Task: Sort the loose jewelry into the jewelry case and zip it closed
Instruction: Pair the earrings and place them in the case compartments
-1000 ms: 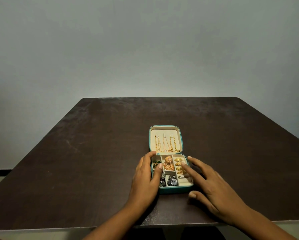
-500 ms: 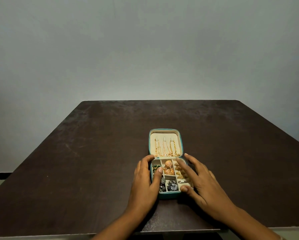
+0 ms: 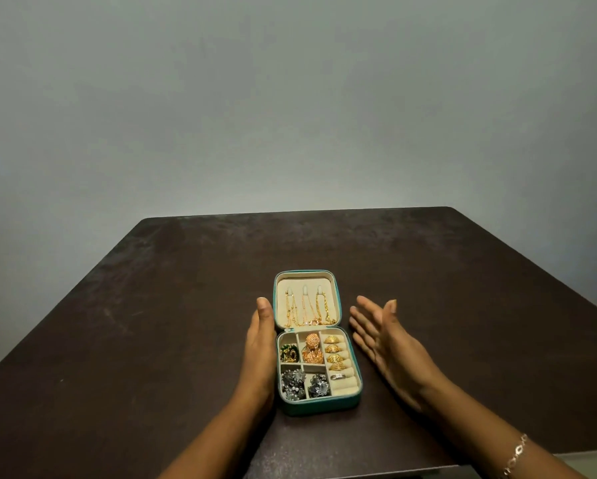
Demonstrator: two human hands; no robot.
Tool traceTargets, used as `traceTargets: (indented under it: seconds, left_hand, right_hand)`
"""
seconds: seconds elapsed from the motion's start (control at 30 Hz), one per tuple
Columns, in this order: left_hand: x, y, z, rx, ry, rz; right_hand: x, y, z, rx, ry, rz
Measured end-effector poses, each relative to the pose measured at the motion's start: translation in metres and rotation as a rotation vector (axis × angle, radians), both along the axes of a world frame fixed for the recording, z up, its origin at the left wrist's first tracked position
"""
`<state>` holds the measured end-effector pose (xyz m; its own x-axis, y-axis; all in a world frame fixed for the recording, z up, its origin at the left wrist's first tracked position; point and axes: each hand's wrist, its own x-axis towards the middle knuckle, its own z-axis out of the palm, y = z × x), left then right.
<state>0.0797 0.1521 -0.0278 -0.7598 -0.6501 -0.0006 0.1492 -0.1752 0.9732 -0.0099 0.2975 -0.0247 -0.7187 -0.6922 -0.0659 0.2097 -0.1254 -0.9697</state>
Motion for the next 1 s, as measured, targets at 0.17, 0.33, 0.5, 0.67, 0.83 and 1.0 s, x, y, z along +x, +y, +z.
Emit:
traceTargets:
  seconds: [0.17, 0.33, 0.5, 0.67, 0.83, 1.0]
  left_hand:
    - [-0.008, 0.008, 0.001, 0.023, 0.05, -0.06]
    - [-0.031, 0.004, -0.003, 0.023, 0.054, -0.057]
    - [-0.058, -0.004, 0.009, 0.012, 0.023, -0.022]
    - [-0.079, -0.018, 0.01, -0.029, 0.025, -0.017]
    - [-0.087, -0.033, 0.004, -0.062, 0.018, -0.001]
    - [-0.091, -0.038, 0.0, 0.017, 0.016, 0.017]
  right_hand:
    - [0.002, -0.006, 0.001, -0.009, -0.052, 0.027]
    - [-0.007, -0.013, 0.009, -0.031, -0.057, -0.015]
    - [-0.03, -0.03, 0.021, -0.024, -0.032, -0.062]
    - [-0.049, -0.046, 0.019, -0.031, 0.002, -0.1]
    - [-0.058, -0.048, 0.006, -0.093, 0.037, -0.142]
    - [-0.076, -0.049, 0.004, -0.137, -0.027, -0.188]
